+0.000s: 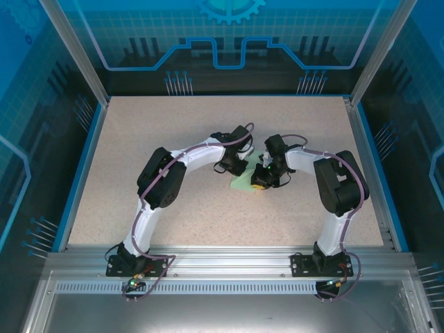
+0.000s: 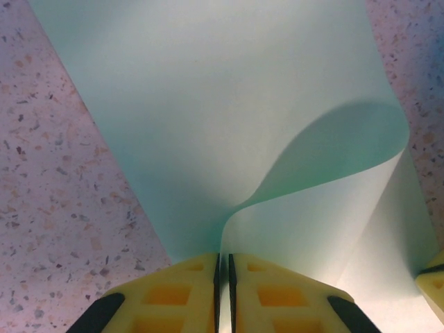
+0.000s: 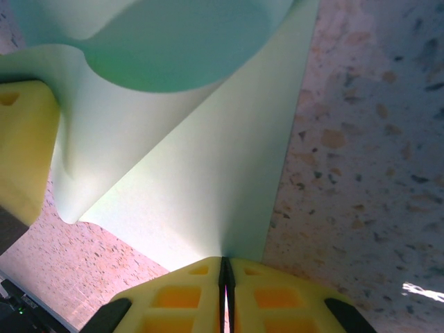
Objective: Fold a paper plane with a square sheet of paper (fold left side to right side)
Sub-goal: Fold the triangle a second time at the center of the table.
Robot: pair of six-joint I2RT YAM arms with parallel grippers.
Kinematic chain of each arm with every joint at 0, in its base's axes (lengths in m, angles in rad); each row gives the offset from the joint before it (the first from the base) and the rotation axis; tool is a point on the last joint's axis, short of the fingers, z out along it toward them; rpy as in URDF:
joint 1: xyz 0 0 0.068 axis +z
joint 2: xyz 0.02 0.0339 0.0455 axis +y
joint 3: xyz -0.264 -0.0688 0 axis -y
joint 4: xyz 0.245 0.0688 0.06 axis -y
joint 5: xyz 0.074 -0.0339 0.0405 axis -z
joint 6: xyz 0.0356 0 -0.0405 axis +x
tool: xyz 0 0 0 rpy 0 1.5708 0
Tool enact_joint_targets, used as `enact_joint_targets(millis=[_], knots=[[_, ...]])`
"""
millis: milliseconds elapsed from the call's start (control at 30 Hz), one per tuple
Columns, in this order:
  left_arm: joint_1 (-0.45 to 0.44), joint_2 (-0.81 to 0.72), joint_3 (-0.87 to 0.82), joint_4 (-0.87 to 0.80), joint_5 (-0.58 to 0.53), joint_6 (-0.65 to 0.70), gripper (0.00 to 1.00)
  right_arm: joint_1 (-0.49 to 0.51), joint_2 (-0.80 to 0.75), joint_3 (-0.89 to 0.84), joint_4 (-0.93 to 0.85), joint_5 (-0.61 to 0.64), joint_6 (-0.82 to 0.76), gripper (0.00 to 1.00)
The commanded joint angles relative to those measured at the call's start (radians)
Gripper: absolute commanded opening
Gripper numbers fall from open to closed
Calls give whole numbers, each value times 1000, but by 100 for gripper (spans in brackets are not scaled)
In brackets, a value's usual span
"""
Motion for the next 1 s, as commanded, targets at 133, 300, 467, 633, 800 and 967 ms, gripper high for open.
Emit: enact_joint_targets(millis=[133, 300, 467, 633, 800, 967], knots=[[8, 32, 25, -18, -13, 17, 15, 19, 35, 0, -59, 18, -12, 12], [9, 40, 26, -18, -10, 16, 15, 19, 32, 0, -58, 17, -12, 12], [9, 35, 6, -9, -13, 9, 15, 18, 31, -1, -58, 17, -12, 12], [8, 15, -17, 4, -40, 9, 14, 18, 35, 1, -59, 18, -12, 12], [8, 15, -19, 1, -43, 15, 14, 19, 35, 1, -58, 17, -12, 12], [9, 20, -29, 9, -43, 8, 14, 19, 35, -1, -59, 15, -12, 12]])
